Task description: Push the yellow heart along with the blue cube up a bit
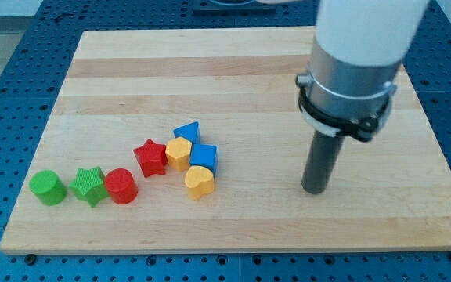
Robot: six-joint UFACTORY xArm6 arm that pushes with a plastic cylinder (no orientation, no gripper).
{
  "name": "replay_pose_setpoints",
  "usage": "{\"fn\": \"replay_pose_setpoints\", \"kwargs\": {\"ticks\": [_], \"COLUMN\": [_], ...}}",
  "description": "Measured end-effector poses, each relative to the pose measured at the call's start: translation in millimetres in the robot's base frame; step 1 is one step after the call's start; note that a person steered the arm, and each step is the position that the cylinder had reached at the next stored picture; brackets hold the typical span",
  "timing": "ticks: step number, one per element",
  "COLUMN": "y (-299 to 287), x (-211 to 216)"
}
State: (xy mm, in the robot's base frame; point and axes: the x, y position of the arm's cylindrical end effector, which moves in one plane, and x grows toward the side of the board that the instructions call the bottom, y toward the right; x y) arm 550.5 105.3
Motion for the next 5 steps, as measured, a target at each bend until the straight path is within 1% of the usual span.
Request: {"fn": "replay_pose_setpoints", "kwargs": {"ticks": [1,2,3,4,5], "y": [0,0,-25,-60,-111], "x": [2,29,64,67,66]}}
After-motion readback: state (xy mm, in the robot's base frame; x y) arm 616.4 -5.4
